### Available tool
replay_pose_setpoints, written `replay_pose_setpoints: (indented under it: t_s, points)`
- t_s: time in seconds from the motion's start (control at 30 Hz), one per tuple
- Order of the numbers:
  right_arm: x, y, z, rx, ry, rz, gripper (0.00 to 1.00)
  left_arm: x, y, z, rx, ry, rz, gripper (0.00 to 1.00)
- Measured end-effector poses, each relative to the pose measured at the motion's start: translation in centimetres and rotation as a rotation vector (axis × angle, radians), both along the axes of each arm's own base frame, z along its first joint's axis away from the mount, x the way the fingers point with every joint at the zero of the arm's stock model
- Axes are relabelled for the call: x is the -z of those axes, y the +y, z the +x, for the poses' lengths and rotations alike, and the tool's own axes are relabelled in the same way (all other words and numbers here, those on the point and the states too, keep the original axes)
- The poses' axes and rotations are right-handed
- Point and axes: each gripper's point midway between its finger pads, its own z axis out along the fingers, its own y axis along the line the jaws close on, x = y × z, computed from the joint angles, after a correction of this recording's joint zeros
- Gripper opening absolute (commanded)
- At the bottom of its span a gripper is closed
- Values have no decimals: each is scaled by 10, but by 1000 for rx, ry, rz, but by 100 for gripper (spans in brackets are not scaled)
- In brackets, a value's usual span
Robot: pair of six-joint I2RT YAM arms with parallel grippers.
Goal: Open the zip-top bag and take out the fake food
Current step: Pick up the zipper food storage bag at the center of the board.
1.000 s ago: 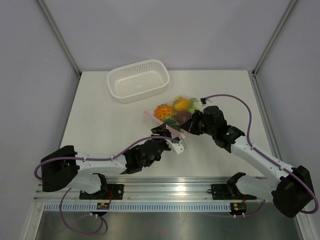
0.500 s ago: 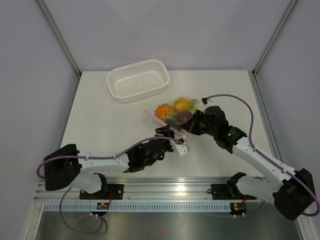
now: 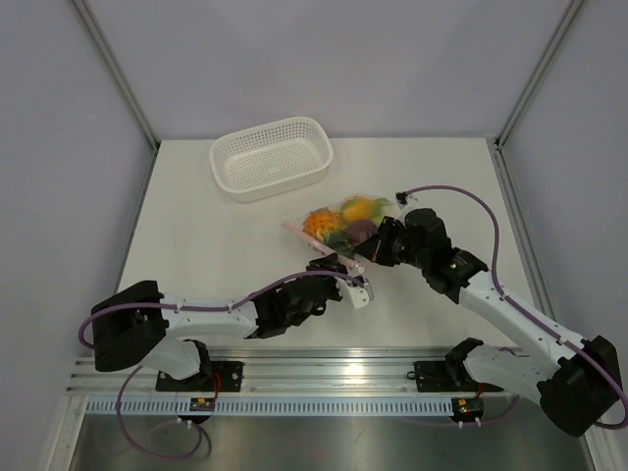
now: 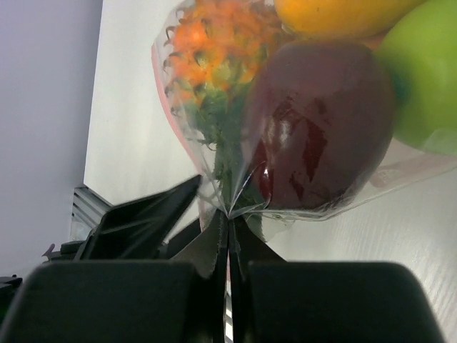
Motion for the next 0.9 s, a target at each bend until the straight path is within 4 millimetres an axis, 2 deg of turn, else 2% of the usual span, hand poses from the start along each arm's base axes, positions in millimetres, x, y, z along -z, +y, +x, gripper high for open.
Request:
replay_pose_setpoints:
  t_s: [0.13, 0.27, 0.33, 0.43, 0.63, 0.73, 0.77, 0.8, 0.9]
  points:
    - [-5, 1, -2, -12, -8, 13, 0, -3, -2, 1, 1, -4, -1, 0]
    - [-5, 1, -3, -16, -8, 17, 0, -4, -2, 1, 0, -4, 2, 0]
    - [-5, 2, -3, -18, -5, 17, 8, -3, -2, 1, 1, -2, 4, 0]
    - [-5, 2, -3, -22, -7, 20, 15, -4, -1, 0, 0, 2, 3, 0]
    - [-11, 4, 0, -23, -29, 35, 18, -9, 1, -3, 6, 21, -22, 0]
    - [-14, 5, 1, -24, -39, 43, 42, -19, 3, -4, 3, 23, -57, 0]
    - [-15, 6, 1, -25, -43, 48, 46, -22, 4, -3, 0, 24, -70, 0]
    - [-17, 7, 2, -25, -50, 52, 55, -25, 6, -3, -3, 27, -84, 0]
    - [-24, 7, 2, -29, -72, 70, 73, -30, 10, 0, -15, 40, -120, 0]
